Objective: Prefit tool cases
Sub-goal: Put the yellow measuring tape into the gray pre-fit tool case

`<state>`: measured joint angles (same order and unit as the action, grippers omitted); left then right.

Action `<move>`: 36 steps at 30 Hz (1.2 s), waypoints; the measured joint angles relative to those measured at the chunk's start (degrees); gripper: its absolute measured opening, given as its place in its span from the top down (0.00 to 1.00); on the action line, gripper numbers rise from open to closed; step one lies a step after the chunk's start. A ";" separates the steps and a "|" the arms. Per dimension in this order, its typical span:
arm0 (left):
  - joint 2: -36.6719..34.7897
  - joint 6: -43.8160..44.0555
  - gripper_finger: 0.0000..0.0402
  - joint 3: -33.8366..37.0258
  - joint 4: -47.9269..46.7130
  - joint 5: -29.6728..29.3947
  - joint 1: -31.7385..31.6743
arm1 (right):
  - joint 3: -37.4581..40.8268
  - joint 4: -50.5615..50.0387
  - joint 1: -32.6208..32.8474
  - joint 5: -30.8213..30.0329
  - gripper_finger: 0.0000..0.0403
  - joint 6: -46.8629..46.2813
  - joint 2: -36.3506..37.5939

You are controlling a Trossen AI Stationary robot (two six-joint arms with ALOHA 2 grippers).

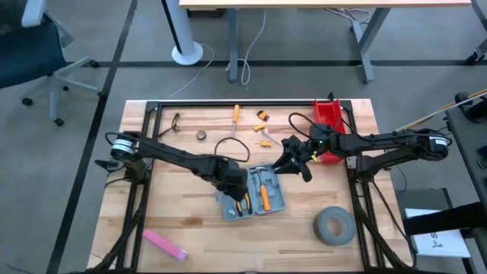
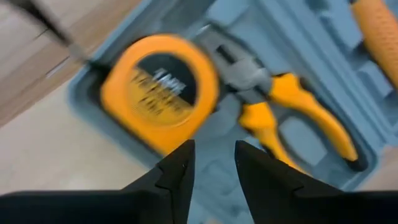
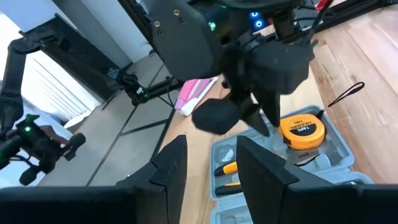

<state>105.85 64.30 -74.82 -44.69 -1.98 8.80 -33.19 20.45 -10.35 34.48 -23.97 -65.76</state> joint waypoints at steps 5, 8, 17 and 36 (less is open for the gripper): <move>2.67 -2.21 0.71 -2.65 0.09 -0.17 -0.02 | 0.00 -0.03 0.00 0.00 0.71 -0.29 0.00; 2.60 -2.54 0.71 -3.87 0.69 -3.25 -0.04 | 0.00 -0.05 0.00 0.00 0.72 -0.44 0.00; 1.69 -10.35 0.71 -9.08 -10.81 -12.09 -3.15 | 0.00 0.00 0.00 0.00 0.75 -0.46 0.00; 2.41 -31.67 0.56 -11.70 -14.24 -3.25 -14.49 | 0.00 0.23 1.38 -0.11 0.73 0.00 0.00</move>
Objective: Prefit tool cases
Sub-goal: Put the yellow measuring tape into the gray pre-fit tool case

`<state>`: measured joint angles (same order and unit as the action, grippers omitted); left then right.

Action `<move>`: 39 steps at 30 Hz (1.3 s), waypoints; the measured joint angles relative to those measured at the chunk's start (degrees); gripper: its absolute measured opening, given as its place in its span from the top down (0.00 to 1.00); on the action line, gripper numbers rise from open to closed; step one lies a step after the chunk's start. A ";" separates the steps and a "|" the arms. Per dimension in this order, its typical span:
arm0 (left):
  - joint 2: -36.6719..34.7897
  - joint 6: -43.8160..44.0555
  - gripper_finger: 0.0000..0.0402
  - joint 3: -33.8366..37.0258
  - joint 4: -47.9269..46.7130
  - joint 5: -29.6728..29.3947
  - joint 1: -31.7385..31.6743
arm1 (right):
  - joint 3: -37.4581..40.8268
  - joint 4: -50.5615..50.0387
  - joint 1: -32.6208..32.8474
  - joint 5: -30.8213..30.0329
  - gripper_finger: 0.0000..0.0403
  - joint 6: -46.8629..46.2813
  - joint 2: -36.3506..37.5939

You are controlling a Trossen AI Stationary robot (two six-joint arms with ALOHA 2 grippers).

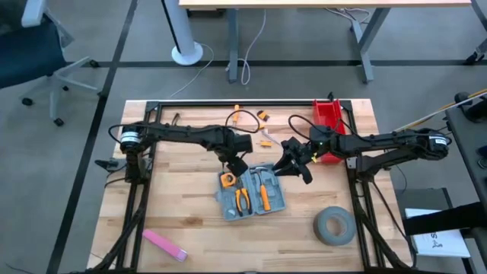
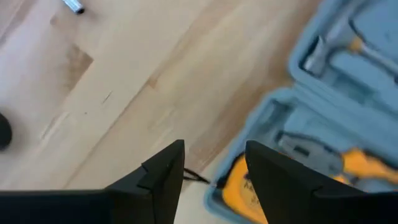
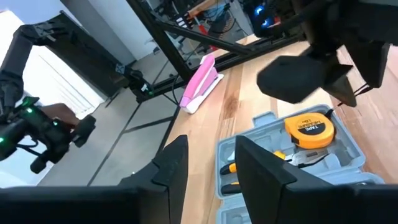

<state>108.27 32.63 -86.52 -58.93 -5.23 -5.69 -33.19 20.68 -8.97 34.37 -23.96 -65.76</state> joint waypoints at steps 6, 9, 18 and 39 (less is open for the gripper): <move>-0.07 -6.59 0.58 -1.43 -2.62 -1.16 -0.80 | 0.00 0.84 0.00 -0.02 0.75 -0.02 0.00; -0.07 -5.85 0.59 -0.81 -3.30 -1.16 -2.49 | 0.00 0.75 0.13 -0.02 0.75 -0.40 0.00; -0.17 0.01 0.59 -0.46 -5.64 0.91 -6.22 | 0.00 0.78 0.48 -0.02 0.71 -0.51 0.00; -0.20 -4.71 0.56 0.27 -4.29 12.26 -9.46 | 0.31 2.03 1.61 0.02 0.74 -0.69 0.00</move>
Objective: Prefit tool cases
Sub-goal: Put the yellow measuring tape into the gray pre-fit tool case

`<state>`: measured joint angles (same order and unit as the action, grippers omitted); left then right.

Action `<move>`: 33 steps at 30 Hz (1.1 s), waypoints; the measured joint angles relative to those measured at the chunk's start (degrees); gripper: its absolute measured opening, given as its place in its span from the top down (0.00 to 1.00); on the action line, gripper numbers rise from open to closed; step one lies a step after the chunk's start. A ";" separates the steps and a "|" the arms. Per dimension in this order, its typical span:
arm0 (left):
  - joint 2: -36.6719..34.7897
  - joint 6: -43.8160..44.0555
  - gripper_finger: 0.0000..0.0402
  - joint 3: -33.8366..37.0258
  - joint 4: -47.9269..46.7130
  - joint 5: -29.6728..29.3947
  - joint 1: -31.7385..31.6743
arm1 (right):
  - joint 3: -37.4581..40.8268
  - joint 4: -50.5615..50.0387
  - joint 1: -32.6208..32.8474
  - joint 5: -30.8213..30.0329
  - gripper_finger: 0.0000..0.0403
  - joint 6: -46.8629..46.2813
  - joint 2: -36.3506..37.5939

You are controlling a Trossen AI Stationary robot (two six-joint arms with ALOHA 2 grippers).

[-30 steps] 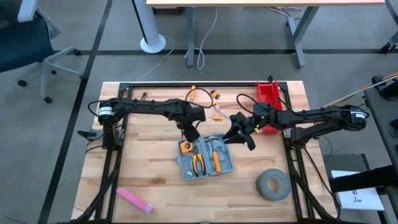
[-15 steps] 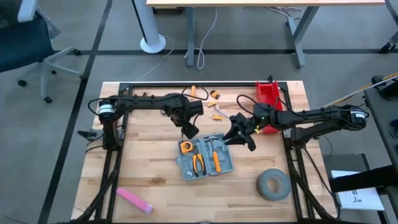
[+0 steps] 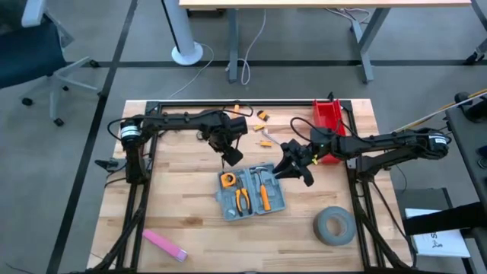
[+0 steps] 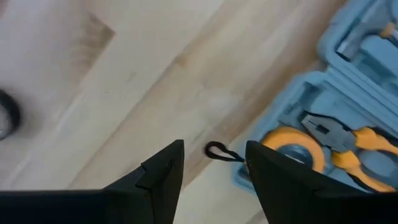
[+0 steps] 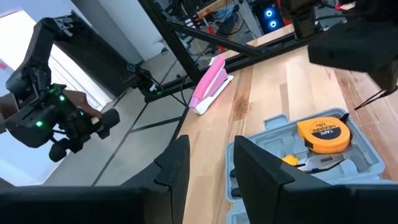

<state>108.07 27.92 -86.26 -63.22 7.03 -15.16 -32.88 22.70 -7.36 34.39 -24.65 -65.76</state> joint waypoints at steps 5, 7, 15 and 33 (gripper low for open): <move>-0.02 -0.46 0.57 2.17 1.14 1.51 -0.06 | 0.02 0.61 -0.02 -0.02 0.72 -0.17 0.00; -0.04 -0.46 0.57 3.10 1.41 1.51 -0.13 | 0.02 0.63 -0.02 -0.02 0.71 -0.23 0.00; -0.04 -0.31 0.54 3.89 4.37 1.60 -0.11 | 0.02 0.69 -0.02 -0.02 0.73 -0.23 0.00; 0.11 0.66 0.92 7.28 4.70 7.90 0.49 | 0.09 0.65 -0.02 -0.04 0.72 -0.23 -0.01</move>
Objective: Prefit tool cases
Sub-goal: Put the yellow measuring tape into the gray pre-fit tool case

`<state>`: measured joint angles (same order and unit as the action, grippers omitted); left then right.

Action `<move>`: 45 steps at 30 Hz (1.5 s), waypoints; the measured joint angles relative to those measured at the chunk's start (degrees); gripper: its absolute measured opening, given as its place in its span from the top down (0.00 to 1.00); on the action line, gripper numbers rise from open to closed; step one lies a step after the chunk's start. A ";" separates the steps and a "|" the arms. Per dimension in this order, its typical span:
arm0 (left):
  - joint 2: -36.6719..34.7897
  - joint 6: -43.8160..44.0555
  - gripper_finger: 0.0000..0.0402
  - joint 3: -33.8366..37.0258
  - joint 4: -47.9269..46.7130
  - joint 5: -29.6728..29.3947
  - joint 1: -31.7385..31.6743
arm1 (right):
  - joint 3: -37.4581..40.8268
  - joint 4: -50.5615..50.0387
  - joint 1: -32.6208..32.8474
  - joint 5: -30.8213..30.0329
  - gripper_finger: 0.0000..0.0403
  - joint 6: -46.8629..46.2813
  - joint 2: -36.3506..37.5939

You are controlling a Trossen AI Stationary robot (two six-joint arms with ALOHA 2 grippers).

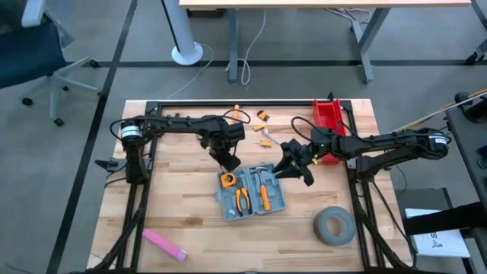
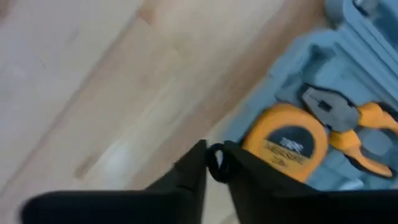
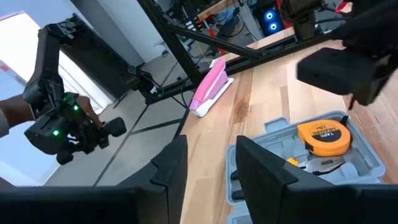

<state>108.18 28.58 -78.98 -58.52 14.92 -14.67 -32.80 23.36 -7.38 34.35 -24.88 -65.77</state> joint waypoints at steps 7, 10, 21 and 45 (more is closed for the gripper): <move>-0.24 0.67 0.99 -0.21 -3.87 4.10 1.72 | 0.02 0.00 -0.02 0.02 0.72 0.01 -0.01; -0.24 1.85 0.99 -0.82 -5.96 4.26 2.74 | 0.04 0.00 -0.02 0.02 0.73 0.11 -0.01; -0.50 9.99 1.00 -5.75 -11.38 7.16 6.42 | 0.53 -0.07 0.00 0.21 0.76 0.72 0.00; -0.50 15.11 0.55 -3.14 -0.54 -3.07 12.31 | 2.20 -0.71 0.00 0.12 0.77 0.90 4.99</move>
<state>107.68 43.69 -82.12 -59.06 11.85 -2.37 -30.60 22.65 -7.38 34.47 -23.99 -60.77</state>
